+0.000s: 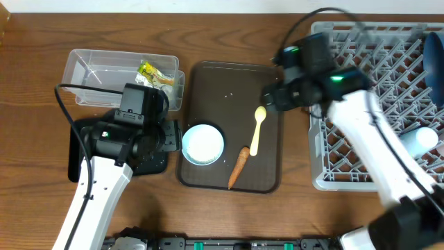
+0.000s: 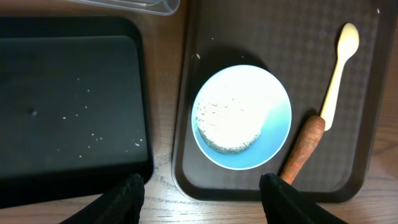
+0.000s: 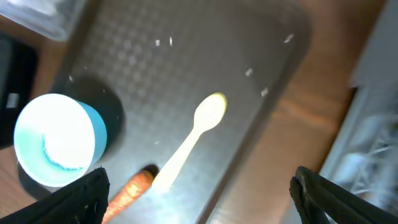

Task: Sort waste into correct bins and load items into the dishwasher rack
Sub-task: 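Move the right gripper to the yellow spoon on the tray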

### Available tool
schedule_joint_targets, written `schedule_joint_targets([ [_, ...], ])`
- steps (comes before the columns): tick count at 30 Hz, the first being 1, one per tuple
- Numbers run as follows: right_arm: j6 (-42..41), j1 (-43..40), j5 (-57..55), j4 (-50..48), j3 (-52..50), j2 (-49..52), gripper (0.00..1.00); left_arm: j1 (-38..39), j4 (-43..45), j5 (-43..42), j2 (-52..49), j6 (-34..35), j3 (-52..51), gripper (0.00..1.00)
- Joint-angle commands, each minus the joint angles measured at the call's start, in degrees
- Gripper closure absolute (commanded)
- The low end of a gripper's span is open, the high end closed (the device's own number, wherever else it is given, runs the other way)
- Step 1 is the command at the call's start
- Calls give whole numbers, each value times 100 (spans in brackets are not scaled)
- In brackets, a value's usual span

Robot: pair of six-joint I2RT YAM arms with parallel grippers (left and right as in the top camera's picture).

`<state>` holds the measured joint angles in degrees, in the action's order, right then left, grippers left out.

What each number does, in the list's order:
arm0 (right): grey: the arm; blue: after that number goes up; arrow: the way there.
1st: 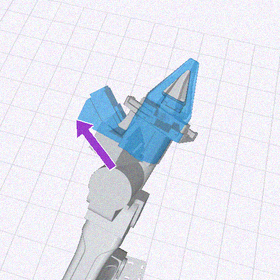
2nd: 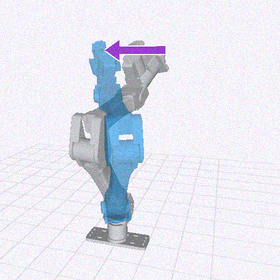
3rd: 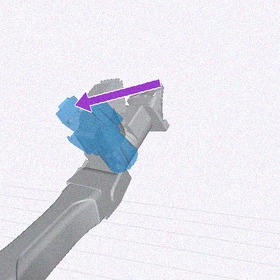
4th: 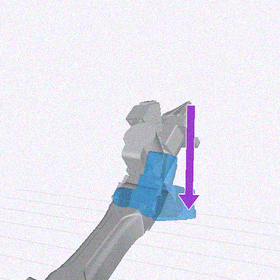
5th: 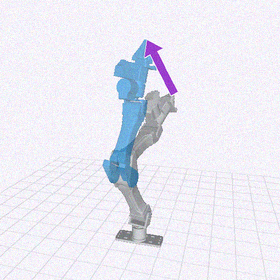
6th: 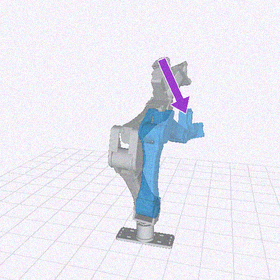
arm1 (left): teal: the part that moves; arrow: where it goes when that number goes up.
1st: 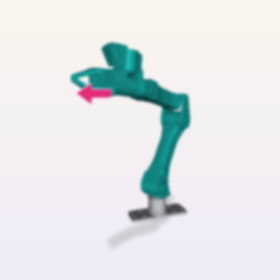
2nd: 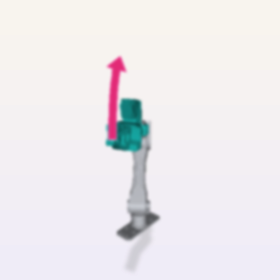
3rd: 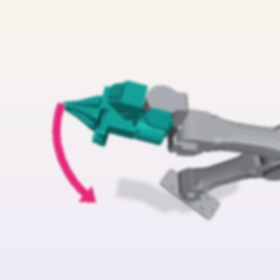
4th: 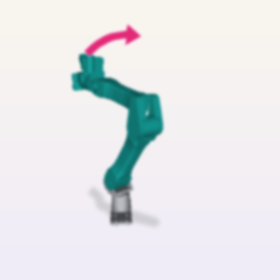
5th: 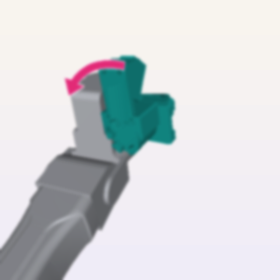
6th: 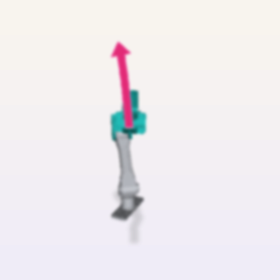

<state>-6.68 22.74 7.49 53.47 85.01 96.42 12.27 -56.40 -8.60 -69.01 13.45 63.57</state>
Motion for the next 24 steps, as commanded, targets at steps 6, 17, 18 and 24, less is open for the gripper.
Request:
schedule_joint_targets([
  [6,-1626,603,-717,-372,-11,1261,8,0,-15,98,15,-35,66,37],
  [17,-2612,826,-1565,-866,-11,2253,9,0,-15,96,4,-35,39,38],
  [18,-2610,833,-1565,-946,-11,2299,10,0,-15,96,2,-35,39,37],
  [24,-2610,876,-1563,-1106,-11,2450,13,0,-13,96,-22,-35,39,37],
])
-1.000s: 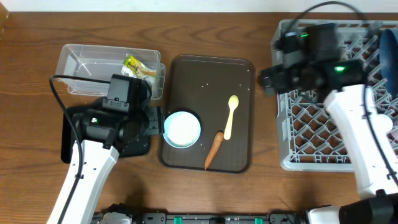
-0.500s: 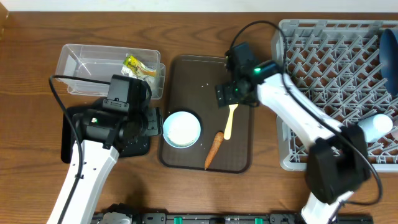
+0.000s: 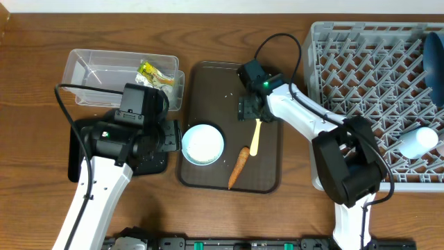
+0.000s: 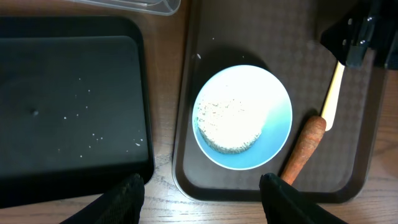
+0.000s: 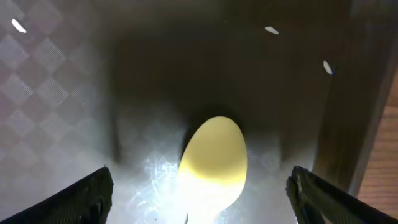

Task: Sort waste into correct bins and load items into the dishwasher rack
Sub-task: 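Move the right gripper to the yellow spoon on the tray, then close the right gripper on the yellow spoon handle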

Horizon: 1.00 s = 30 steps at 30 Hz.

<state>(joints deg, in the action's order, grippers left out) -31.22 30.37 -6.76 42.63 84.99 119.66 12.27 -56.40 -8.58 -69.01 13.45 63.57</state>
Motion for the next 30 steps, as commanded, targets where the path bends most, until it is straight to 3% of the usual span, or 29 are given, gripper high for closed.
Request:
schedule_joint_targets([
  [1,-155,120,-140,-22,-9,144,14,0,-13,94,-22,-35,39,37],
  [7,-155,131,-138,44,-9,223,26,0,-13,94,-22,-35,39,37],
  [16,-155,131,-140,83,-9,223,30,0,-15,94,-22,-35,39,38],
  [22,-160,127,-140,81,-11,223,49,2,-15,94,-22,-35,39,38],
  [30,-221,94,-251,76,-11,223,51,2,-15,94,-22,-35,39,37],
])
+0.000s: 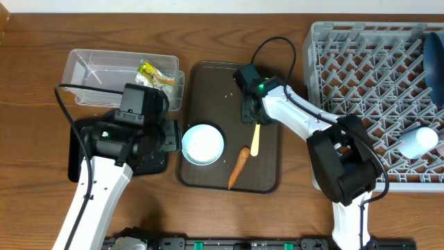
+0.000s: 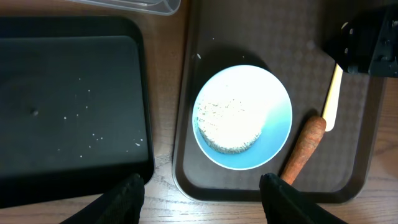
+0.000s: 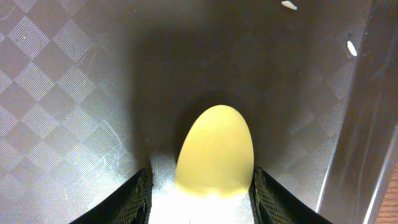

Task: Sort waste into correct bins and load items into the dishwasher rack
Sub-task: 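Close the right gripper on the yellow spoon handle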

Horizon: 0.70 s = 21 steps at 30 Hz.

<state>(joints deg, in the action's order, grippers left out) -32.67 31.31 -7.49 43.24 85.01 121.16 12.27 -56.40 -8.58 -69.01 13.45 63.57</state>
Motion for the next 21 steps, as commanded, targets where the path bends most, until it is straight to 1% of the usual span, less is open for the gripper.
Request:
schedule_joint_targets([
  [1,-76,-11,-219,7,-13,72,51,0,-15,94,-22,-35,39,37],
  [9,-74,-63,-238,-55,-13,72,50,0,-15,94,-22,-35,39,38],
  [21,-74,-63,-249,-66,-46,72,55,0,-15,94,-22,-35,39,38],
])
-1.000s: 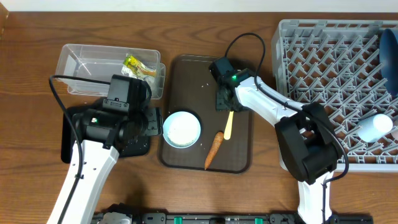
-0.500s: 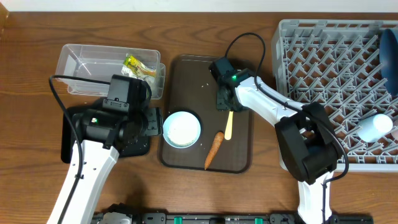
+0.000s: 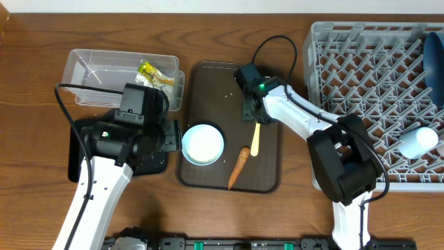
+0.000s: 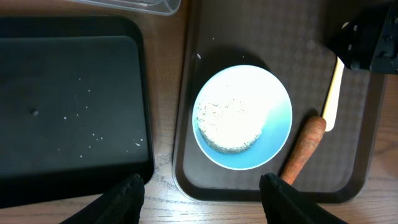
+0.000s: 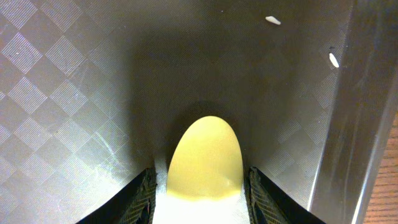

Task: Sort waste into correct bins and load items into the dishwasher rack
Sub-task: 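Close the right gripper on the yellow spoon handle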

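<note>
A pale yellow spoon (image 3: 254, 139) lies on the brown tray (image 3: 215, 90), next to a carrot (image 3: 238, 168) and a blue bowl (image 3: 202, 144) holding white grains. My right gripper (image 5: 199, 193) is down on the tray, its fingers (image 5: 146, 194) close against both sides of the spoon's bowl (image 5: 204, 155). In the left wrist view my left gripper (image 4: 205, 199) hangs open and empty over the tray's near-left edge, with the blue bowl (image 4: 242, 117) in front of it. The grey dishwasher rack (image 3: 368, 83) stands at the right.
A clear bin (image 3: 104, 73) with a yellow wrapper sits at the back left. A black bin (image 4: 68, 99) lies under my left arm. The rack holds a blue dish (image 3: 434, 59) and a white cup (image 3: 422, 141). A few rice grains (image 5: 272, 20) dot the tray.
My right gripper's fingers stand slightly closer together on the spoon's bowl, and the tray has shifted a little in its view. The left arm, bowl and carrot have not moved.
My right gripper was open high over the tray's right edge. Then it was low over the spoon's bowl, still open wide. Then its fingers were closed in on the bowl's sides, where they remain. My left gripper has stayed open throughout.
</note>
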### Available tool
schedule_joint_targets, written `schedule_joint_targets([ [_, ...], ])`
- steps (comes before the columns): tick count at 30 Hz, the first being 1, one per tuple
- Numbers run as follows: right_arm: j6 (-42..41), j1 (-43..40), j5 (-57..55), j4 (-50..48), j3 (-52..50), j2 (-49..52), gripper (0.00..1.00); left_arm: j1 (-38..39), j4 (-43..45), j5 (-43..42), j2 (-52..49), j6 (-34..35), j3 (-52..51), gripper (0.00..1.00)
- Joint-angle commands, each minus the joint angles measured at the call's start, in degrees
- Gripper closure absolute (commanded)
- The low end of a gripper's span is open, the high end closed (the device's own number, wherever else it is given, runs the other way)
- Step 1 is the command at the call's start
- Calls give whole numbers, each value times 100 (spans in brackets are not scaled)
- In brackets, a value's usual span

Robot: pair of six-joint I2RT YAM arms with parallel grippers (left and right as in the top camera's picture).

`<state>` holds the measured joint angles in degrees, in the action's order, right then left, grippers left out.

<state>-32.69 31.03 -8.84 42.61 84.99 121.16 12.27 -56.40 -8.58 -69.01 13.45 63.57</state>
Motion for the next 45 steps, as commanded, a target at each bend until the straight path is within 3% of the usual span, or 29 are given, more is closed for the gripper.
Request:
schedule_joint_targets([
  [1,-72,-35,-122,-2,-44,74,55,0,-13,94,-22,-35,39,37],
  [39,-72,-31,227,-15,-46,90,55,0,-13,96,-22,-35,39,37],
  [45,-72,-26,289,7,-46,90,63,0,-42,94,-22,-35,39,38],
])
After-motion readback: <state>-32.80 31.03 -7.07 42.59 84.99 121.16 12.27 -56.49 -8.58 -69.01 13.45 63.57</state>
